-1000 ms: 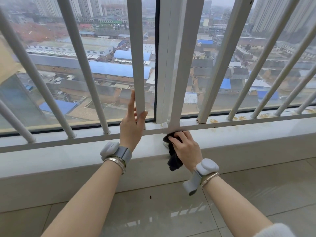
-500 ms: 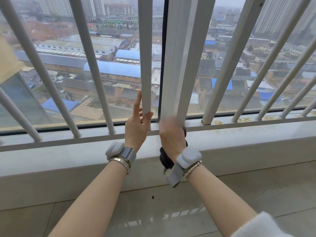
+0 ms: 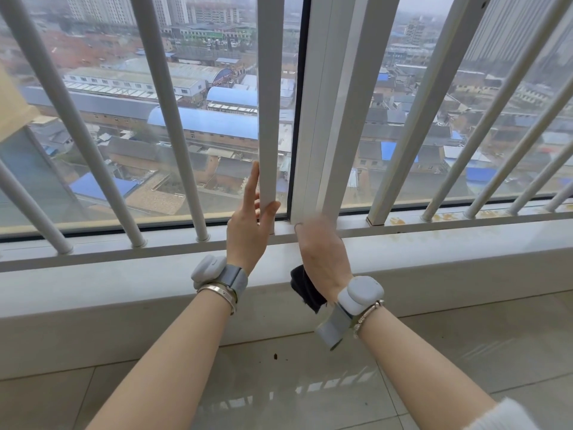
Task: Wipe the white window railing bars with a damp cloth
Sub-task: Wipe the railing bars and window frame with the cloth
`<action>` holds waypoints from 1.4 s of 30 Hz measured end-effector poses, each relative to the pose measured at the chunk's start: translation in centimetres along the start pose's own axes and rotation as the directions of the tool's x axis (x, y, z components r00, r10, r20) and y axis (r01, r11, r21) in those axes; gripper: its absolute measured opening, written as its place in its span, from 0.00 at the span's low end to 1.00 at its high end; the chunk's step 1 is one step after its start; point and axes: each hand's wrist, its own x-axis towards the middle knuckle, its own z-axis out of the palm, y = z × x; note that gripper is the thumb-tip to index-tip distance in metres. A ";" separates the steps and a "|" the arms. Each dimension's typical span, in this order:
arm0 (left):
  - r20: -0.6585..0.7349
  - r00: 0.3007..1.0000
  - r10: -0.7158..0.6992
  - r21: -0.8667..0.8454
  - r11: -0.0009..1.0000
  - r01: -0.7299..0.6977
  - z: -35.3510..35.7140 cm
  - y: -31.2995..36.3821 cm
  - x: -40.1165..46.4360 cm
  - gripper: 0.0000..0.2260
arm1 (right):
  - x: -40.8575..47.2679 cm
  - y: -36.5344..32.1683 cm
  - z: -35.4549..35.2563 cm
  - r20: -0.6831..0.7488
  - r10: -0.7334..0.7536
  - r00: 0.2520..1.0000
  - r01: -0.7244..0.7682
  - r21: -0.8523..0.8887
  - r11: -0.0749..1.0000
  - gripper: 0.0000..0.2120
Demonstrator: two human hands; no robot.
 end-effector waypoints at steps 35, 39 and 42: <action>0.056 0.995 -0.084 0.114 0.990 0.078 0.8 -1.8 -2.5 0.27 | -7.0 5.3 5.2 0.060 -0.054 0.997 0.041 0.213 0.976 0.20; 0.067 0.994 -0.083 0.123 0.990 0.075 0.8 -1.9 -2.5 0.27 | -6.7 4.3 5.3 0.011 -0.112 0.994 0.105 0.264 0.959 0.17; 0.059 0.996 -0.074 0.124 0.990 0.066 0.8 -2.0 -2.5 0.28 | -6.8 3.9 4.9 -0.061 -0.226 0.972 0.234 0.246 0.941 0.14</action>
